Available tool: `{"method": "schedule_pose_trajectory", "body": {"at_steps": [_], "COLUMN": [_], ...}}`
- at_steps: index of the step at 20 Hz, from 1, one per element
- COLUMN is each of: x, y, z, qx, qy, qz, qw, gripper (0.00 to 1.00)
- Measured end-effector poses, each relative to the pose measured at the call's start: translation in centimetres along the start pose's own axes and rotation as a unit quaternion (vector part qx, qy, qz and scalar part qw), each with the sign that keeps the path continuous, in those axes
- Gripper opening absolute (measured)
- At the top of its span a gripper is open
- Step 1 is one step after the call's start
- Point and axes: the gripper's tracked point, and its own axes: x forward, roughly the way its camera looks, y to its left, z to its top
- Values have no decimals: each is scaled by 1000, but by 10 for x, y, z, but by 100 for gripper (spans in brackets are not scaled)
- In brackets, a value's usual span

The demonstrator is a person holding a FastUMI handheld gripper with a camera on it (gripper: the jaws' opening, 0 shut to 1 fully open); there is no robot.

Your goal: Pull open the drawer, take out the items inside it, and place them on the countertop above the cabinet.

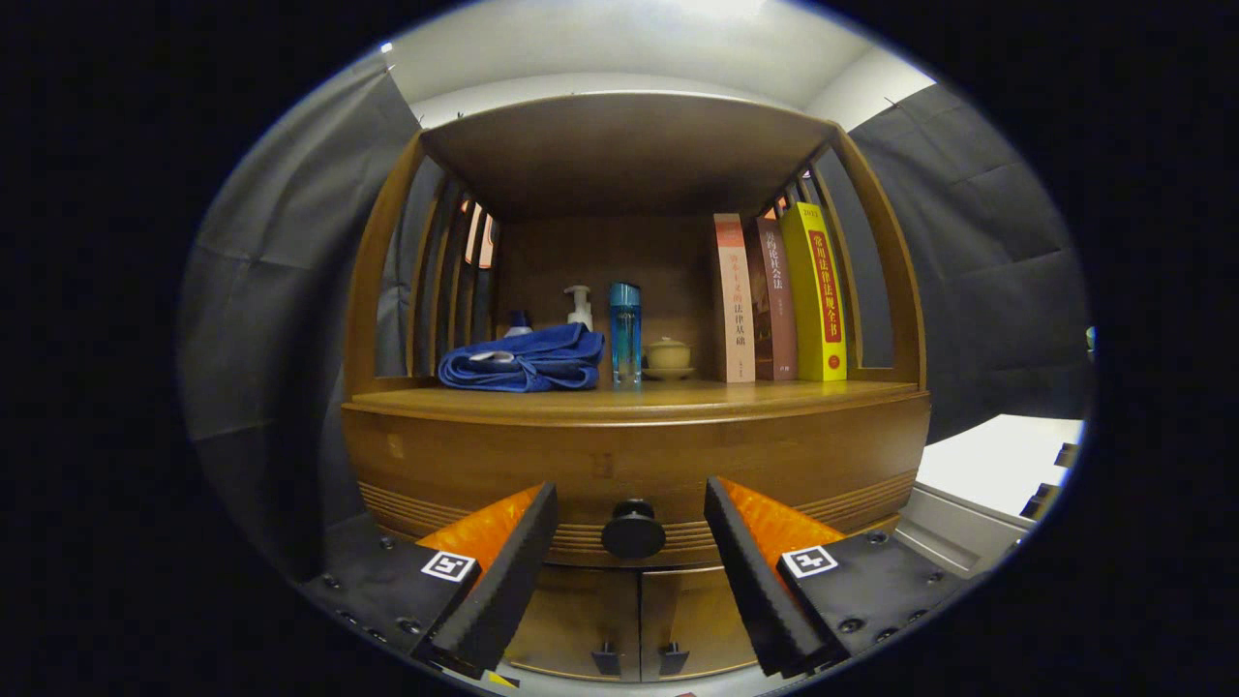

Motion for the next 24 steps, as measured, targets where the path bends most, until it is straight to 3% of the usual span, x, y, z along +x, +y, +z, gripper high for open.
{"method": "schedule_pose_trajectory", "body": {"at_steps": [3,12,18,23,24], "x": [19,41,48,44,39], "y": [3,-2,-3,-6,-5], "z": [-19,-43,-37,-30,-29], "qx": [-1,10,-3,5,8], "qy": [22,43,40,33,32], "qz": [7,-6,-9,-21,-23], "qw": [1000,999,999,999,999], "gripper": [98,56,45,45,39]}}
